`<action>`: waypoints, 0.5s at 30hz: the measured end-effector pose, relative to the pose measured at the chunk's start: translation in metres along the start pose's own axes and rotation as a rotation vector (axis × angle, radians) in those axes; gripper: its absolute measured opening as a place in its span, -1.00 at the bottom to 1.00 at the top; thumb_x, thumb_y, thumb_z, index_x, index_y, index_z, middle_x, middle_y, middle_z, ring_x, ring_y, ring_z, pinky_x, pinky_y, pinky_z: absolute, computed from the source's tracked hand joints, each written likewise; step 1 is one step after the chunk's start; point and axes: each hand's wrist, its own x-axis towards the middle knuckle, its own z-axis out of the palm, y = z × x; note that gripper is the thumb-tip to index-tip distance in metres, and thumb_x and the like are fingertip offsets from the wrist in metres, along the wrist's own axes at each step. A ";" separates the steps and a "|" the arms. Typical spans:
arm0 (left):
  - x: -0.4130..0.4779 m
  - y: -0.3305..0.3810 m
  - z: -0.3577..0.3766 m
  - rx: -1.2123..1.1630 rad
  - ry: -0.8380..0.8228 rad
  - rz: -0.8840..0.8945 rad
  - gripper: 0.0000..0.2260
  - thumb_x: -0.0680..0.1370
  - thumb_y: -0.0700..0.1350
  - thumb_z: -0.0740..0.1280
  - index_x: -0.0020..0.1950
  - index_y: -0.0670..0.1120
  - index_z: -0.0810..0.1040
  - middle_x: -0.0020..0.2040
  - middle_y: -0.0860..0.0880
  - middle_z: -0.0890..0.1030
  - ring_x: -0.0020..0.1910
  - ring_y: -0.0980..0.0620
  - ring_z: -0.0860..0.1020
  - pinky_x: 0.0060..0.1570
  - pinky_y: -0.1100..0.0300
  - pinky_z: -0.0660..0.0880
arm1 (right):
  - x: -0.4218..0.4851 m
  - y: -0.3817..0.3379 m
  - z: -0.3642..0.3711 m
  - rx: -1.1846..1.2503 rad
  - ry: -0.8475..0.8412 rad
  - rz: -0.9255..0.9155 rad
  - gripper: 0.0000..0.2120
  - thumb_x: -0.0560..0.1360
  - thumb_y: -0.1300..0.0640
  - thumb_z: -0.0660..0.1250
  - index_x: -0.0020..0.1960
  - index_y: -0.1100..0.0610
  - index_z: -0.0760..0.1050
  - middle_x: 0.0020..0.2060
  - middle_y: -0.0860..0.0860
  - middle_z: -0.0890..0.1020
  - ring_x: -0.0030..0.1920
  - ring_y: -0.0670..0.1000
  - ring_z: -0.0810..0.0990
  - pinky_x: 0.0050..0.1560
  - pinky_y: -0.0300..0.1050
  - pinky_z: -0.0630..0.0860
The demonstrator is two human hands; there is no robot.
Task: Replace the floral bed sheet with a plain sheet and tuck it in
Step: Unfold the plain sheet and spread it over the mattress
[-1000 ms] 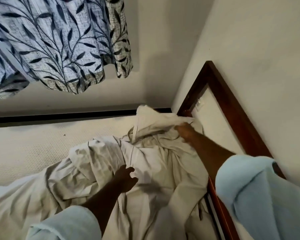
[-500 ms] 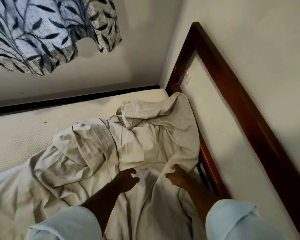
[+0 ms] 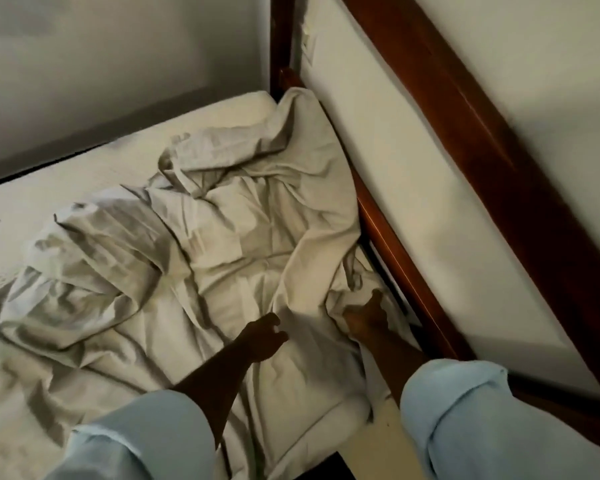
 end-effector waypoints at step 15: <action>0.027 0.036 0.083 -0.046 -0.045 0.013 -0.73 0.44 0.11 0.46 -0.01 -0.03 0.58 -0.17 -0.02 0.72 -0.10 -0.09 0.67 0.10 -0.01 0.60 | 0.015 0.116 -0.017 -0.367 -0.035 0.033 -0.42 0.62 -0.20 0.23 0.51 0.12 0.31 0.40 0.16 0.47 0.39 0.20 0.47 0.34 0.11 0.44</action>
